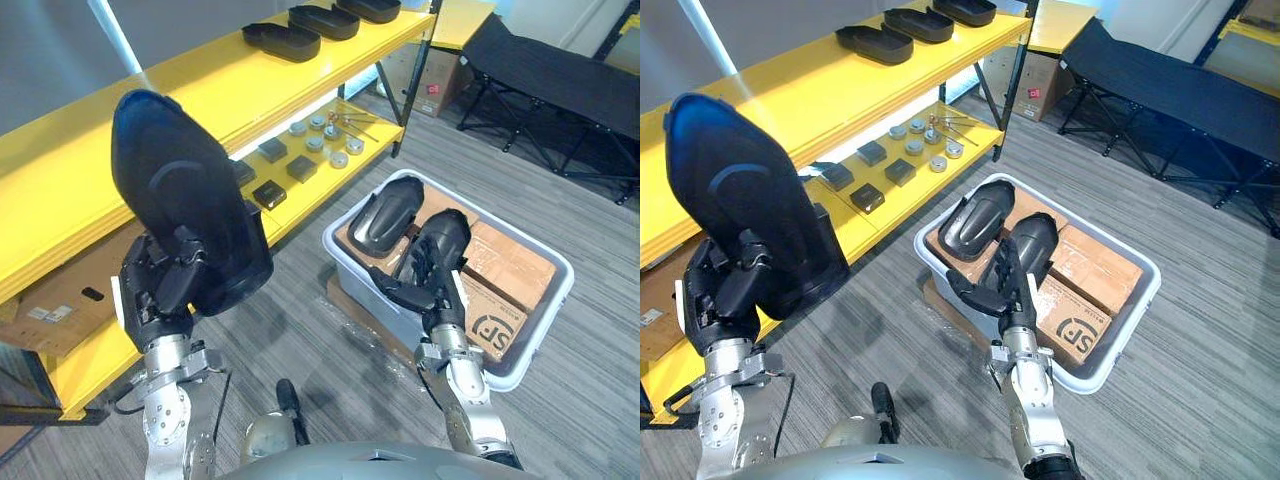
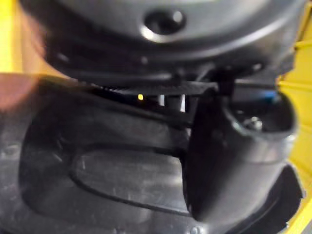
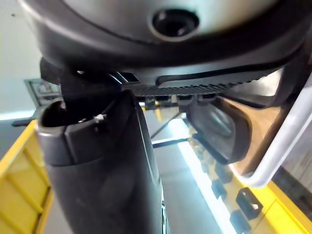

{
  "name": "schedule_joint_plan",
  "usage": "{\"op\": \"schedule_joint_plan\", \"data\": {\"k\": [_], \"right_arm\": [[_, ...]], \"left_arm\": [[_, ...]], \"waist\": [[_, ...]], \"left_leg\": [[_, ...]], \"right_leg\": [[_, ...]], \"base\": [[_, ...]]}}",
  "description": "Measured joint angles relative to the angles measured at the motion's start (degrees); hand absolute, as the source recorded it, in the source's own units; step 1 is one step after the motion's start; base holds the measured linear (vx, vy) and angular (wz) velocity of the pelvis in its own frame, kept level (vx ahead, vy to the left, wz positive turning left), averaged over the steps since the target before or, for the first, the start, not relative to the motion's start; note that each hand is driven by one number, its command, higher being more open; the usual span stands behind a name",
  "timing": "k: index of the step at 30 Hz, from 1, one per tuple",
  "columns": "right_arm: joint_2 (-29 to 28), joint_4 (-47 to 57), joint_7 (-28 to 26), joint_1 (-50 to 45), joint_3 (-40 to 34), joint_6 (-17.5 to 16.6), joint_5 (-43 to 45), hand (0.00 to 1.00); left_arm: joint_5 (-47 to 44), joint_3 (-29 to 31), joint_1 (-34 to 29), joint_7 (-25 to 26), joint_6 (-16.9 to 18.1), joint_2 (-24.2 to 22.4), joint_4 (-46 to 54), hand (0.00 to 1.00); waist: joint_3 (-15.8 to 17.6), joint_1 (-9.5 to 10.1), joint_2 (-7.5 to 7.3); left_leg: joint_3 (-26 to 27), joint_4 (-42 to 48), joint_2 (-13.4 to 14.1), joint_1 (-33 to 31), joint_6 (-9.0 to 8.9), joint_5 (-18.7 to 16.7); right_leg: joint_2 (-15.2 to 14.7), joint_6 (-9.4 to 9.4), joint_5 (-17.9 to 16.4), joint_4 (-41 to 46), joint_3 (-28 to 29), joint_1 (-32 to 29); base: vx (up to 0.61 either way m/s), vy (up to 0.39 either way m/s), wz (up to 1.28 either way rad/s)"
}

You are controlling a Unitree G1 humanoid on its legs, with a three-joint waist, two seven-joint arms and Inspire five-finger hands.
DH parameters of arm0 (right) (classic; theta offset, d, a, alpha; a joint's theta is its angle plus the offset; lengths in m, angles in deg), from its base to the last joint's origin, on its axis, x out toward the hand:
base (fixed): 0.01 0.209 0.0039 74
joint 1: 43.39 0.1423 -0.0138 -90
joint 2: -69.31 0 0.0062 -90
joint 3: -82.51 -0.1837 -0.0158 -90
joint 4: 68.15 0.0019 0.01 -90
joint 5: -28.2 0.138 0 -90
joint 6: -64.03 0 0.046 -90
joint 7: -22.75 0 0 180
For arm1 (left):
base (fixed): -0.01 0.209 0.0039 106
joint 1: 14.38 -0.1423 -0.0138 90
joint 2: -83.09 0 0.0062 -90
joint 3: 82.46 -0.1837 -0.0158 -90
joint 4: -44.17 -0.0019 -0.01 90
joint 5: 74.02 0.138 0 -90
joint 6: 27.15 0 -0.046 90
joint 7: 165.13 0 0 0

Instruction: Walk over and take three plastic housings, then place them on the shelf

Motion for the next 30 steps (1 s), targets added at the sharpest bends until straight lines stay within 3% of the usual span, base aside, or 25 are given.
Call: {"op": "schedule_joint_plan", "data": {"k": [5, 8, 10, 11, 13, 14, 15, 16, 18, 20, 22, 24, 26, 28, 29, 30], "right_arm": [[0.0, 1.2, -0.8, -0.2, 0.7, -0.9, 0.0, 1.0], [-0.4, 1.2, 0.6, -0.2, 1.1, -0.9, -0.1, 1.0], [-1.5, 1.3, 3.3, -0.2, 0.6, -0.9, 0.1, 1.0], [-1.5, 1.5, 3.9, -0.2, 0.4, -0.9, 0.2, 1.0], [-1.1, 1.9, 4.4, -1.3, -0.4, -0.9, 0.4, 1.0], [-1.1, 1.9, 4.4, -1.5, -0.7, -0.9, 0.4, 1.0], [-1.7, 2.1, 4.3, -1.6, -1.1, -1.0, -0.1, 1.0], [-2.0, 3.2, 4.1, -1.8, -1.1, -1.2, -0.1, 1.0], [-2.0, 4.2, 3.8, -1.6, -1.3, -1.3, -0.1, 1.0], [-2.0, 6.0, 3.7, -1.2, -1.5, -1.4, -0.1, 1.0], [-2.0, 8.1, 3.7, -0.7, -1.8, -1.5, -0.1, 1.0], [-2.0, 8.3, 3.5, -0.9, -1.8, -1.4, -0.1, 1.0], [-2.1, 8.3, 3.5, -1.0, -1.9, -1.3, 0.0, 1.0], [-2.1, 8.3, 3.0, -0.7, -2.0, -1.4, 0.0, 1.0], [-2.2, 8.3, 2.8, -0.5, -1.9, -1.4, 0.0, 1.0], [-1.3, 7.7, 2.5, 0.5, -2.3, -1.4, -0.1, 1.0]], "left_arm": [[0.0, -3.9, 0.0, -2.4, -0.3, 0.0, 0.0, 0.0], [0.1, -3.8, 0.0, -4.2, -0.3, -0.1, 0.1, 0.0], [0.1, -2.8, 0.0, -5.5, -0.2, 0.0, 0.5, 0.0], [0.1, -2.5, 0.1, -5.9, -0.1, -0.1, 0.7, 0.0], [1.9, -2.2, 0.3, -6.6, 0.0, 0.1, 0.8, 0.0], [2.8, -1.9, 0.5, -6.6, 0.0, 0.4, 0.8, 0.0], [3.4, -1.5, 1.3, -6.1, 0.2, 1.7, 0.8, 0.0], [3.9, -1.3, 3.0, -5.1, 0.2, 2.8, 0.4, 0.0], [4.1, -1.3, 4.5, -3.7, 0.2, 3.7, -0.1, 0.0], [4.0, -1.3, 5.9, -2.6, 0.2, 3.9, -0.1, 0.0], [4.1, -1.4, 7.0, -1.4, -0.1, 4.4, -0.4, 0.0], [4.3, -1.5, 6.9, -0.4, -1.2, 4.7, -1.1, 0.0], [4.4, -1.5, 6.8, 0.0, -1.6, 4.8, -1.3, 0.0], [4.4, -1.4, 6.7, 0.2, -1.6, 4.8, -1.1, 0.0], [4.4, -1.0, 6.6, 0.5, -1.6, 4.9, -1.1, 0.0], [4.2, -0.7, 6.6, 0.9, -2.3, 3.5, -2.1, 0.0]], "waist": [[0.6, -0.02, -0.15], [1.2, 1.29, -0.59], [2.0, 2.36, -1.99], [2.0, 2.39, -1.66], [3.2, 1.17, -0.99], [3.3, 0.85, -0.52], [3.9, -0.25, -1.08], [4.4, -0.58, -1.31], [4.7, -0.5, -1.0], [5.0, -0.49, -0.43], [5.3, -0.61, 0.05], [5.2, -1.64, -0.03], [4.8, -2.08, -0.9], [3.6, -1.6, -2.48], [3.2, -1.38, -3.3], [3.1, -1.47, -1.86]], "left_leg": [[-1.0, -1.4, -2.4, 0.2, 0.32, 0.2], [-2.2, -0.9, -4.3, -0.2, 0.9, -0.3], [-2.7, -0.7, -6.9, -0.1, 1.59, -1.5], [-3.2, -0.4, -7.4, -0.1, 2.26, -1.8], [-7.7, 0.5, -8.8, 0.6, 3.89, -3.3], [-9.0, 0.3, -9.0, 1.3, 4.17, -3.7], [-12.3, -0.6, -9.0, 2.3, 4.83, -4.1], [-14.5, -1.6, -9.2, 3.2, 5.34, -4.0], [-16.3, -2.5, -9.3, 4.9, 5.23, -4.4], [-17.8, -3.3, -9.4, 6.2, 4.84, -5.0], [-18.8, -3.2, -9.7, 7.5, 3.94, -5.7], [-20.6, -2.9, -10.4, 10.0, 3.32, -6.1], [-23.5, -2.9, -10.7, 12.1, 1.55, -7.4], [-24.8, -1.5, -10.7, 11.7, -0.43, -10.4], [-22.5, -0.4, -10.3, 11.3, 0.38, -12.2], [-14.6, 4.0, -6.0, 10.3, -0.98, -16.0]], "right_leg": [[-2.0, 0.74, -2.6, 2.1, -0.3, 0.3], [-4.6, 0.58, -5.1, 5.4, -1.6, 0.4], [-8.4, -3.06, -7.8, 10.1, -3.1, 0.6], [-9.3, -3.67, -6.9, 12.6, -2.6, 0.4], [-12.5, -12.87, 1.3, 27.0, 8.2, -5.3], [-12.5, -12.21, 3.4, 30.4, 12.5, -7.1], [-10.0, -7.83, -0.6, 35.6, 19.4, -10.5], [-6.2, -6.38, -5.9, 37.8, 23.6, -14.1], [-1.4, -6.43, -9.5, 34.0, 25.0, -17.9], [2.2, -6.21, -9.8, 26.2, 25.4, -22.0], [3.8, -3.15, -7.4, 17.6, 28.5, -26.1], [3.4, -1.34, -4.9, 15.5, 30.3, -27.1], [3.4, -2.41, -1.5, 14.7, 31.0, -25.7], [4.7, -4.97, 3.5, 6.3, 28.8, -20.5], [4.7, -5.81, 6.3, 3.4, 27.8, -18.2], [6.3, -5.41, 8.1, -1.3, 25.6, -15.3]], "base": [[-0.04, 0.042, 0.17], [-0.01, 0.043, 0.33], [0.06, 0.08, 0.45], [0.1, 0.108, 0.71], [0.12, 0.178, 0.96], [0.16, 0.144, 0.96], [0.18, 0.078, 0.96], [0.18, 0.06, 0.93], [0.2, 0.073, 0.57], [0.2, 0.036, 0.4], [0.31, 0.01, 0.41], [0.34, -0.039, 0.63], [0.31, -0.086, 0.84], [0.22, -0.146, 0.65], [0.27, -0.266, 0.49], [0.27, -0.26, 0.47]]}}
